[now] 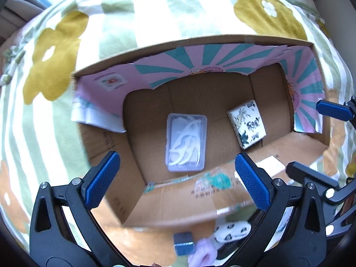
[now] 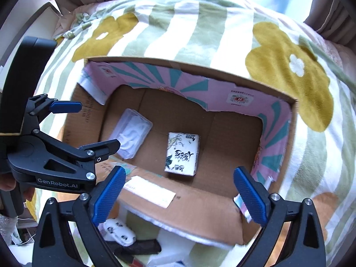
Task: Organize objects
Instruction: 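Withdraw both tools from the box back toward the remaining items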
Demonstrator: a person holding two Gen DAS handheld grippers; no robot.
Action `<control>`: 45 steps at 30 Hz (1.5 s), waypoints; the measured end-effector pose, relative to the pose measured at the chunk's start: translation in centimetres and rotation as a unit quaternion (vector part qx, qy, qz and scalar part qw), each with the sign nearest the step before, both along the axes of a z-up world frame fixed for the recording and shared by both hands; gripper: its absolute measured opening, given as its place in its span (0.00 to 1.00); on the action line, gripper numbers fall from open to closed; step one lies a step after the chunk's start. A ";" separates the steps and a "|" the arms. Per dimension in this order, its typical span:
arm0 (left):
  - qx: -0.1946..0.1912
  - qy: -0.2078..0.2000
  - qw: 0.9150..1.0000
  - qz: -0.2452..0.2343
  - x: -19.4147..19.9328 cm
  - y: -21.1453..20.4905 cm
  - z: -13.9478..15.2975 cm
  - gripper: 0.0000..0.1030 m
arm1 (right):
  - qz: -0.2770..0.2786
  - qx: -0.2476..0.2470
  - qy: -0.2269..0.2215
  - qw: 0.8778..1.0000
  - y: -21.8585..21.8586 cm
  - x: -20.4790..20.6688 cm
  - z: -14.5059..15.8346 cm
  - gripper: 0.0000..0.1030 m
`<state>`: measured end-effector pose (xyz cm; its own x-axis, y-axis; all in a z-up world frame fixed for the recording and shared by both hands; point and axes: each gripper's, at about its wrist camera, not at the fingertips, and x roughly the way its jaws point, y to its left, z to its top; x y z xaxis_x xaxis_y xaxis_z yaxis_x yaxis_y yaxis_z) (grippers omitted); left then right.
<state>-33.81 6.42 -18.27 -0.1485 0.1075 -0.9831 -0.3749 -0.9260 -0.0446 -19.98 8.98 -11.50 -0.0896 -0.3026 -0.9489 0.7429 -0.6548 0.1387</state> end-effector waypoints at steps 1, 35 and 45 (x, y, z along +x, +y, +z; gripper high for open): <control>-0.002 0.006 1.000 -0.002 1.5 0.0 0.7 1.00 | -0.002 -0.005 0.002 1.000 0.1 0.3 0.8 0.95; 0.068 0.144 0.978 0.138 30.7 -11.8 16.4 1.00 | -0.065 -0.124 0.153 0.978 12.4 20.2 15.0 0.95; 0.069 0.143 0.975 0.155 32.2 -10.5 15.7 1.00 | -0.016 -0.125 0.149 0.981 13.3 21.9 12.9 0.95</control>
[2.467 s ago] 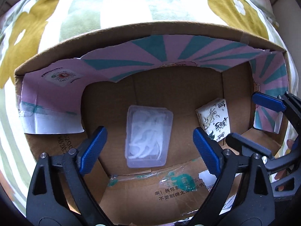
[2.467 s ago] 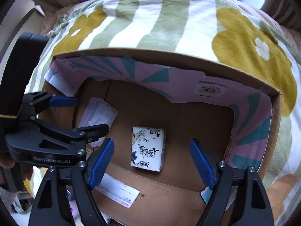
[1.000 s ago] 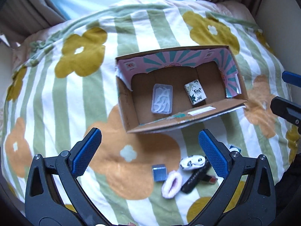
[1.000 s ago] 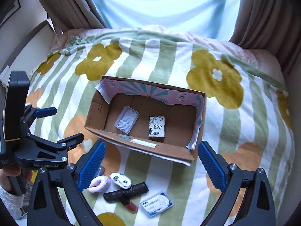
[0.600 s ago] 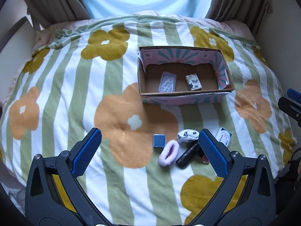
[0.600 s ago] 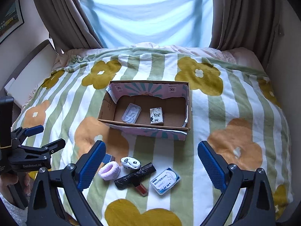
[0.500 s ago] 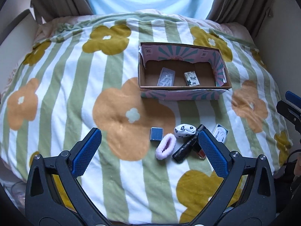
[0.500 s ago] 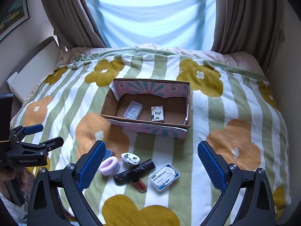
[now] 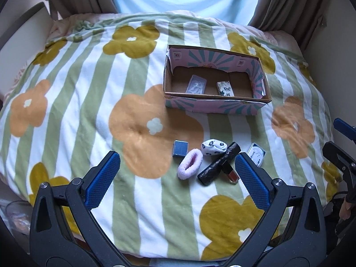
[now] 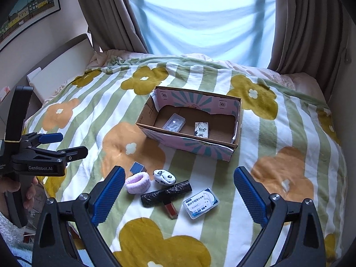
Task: Organize objects
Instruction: 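Withdraw both tools from the box back toward the remaining items, then grasp the pink scrunchie with the left tool while the right tool grasps the red lipstick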
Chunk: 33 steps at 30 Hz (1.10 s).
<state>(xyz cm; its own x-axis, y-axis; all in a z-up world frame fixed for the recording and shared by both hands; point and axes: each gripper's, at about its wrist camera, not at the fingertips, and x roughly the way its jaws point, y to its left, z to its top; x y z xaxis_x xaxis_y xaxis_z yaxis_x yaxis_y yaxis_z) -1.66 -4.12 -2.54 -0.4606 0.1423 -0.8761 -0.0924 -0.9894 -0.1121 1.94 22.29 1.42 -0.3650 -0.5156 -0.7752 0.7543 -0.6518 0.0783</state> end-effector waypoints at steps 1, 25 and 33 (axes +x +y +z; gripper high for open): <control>0.001 -0.002 1.000 0.002 0.1 0.2 -0.3 1.00 | 0.005 0.003 -0.002 1.000 0.1 0.1 -0.5 0.95; 0.048 -0.077 0.986 0.138 -2.1 3.9 -18.1 0.98 | 0.197 0.102 -0.020 0.975 -4.3 2.2 -19.6 0.64; 0.038 -0.100 0.981 0.161 -3.4 4.7 -22.3 0.89 | 0.197 0.120 -0.030 0.973 -5.4 1.4 -23.0 0.52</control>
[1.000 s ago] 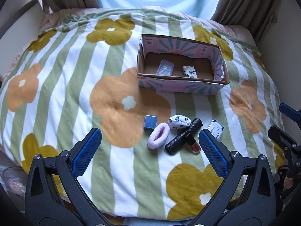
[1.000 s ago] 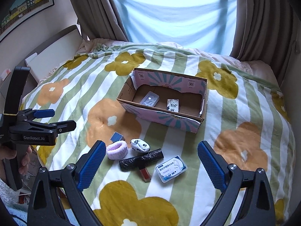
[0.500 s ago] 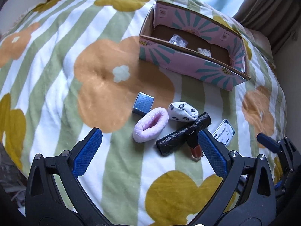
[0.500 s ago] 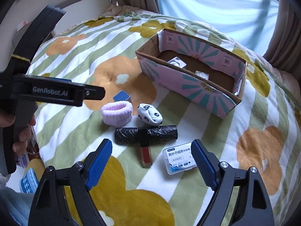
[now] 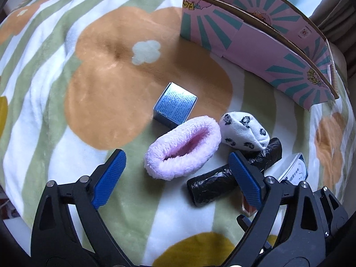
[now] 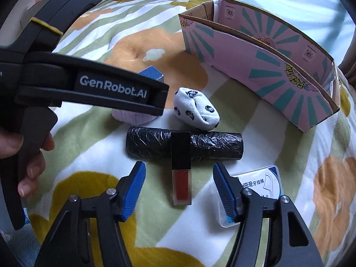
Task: Organize objects
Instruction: 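Grasp the pink scrunchie with the left tool while the right tool grasps the red lipstick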
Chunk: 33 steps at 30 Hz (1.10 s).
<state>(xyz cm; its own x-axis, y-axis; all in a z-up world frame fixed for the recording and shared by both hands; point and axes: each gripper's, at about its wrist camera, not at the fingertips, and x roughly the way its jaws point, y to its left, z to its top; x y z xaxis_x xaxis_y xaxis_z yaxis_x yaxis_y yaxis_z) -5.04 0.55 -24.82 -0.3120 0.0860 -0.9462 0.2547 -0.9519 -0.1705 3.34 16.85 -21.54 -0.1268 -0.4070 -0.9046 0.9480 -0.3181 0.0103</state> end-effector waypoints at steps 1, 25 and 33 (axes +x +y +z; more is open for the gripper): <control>-0.002 -0.004 1.000 0.002 -0.2 0.1 -0.4 0.88 | 0.001 0.003 -0.004 1.000 -0.1 0.0 -0.3 0.50; 0.002 0.002 1.000 -0.021 -3.0 0.1 -1.2 0.34 | -0.049 0.024 -0.020 0.998 1.0 1.0 -1.2 0.18; 0.003 0.024 0.999 -0.040 -4.1 -0.3 1.3 0.34 | -0.076 0.007 -0.024 0.997 2.3 2.0 1.0 0.18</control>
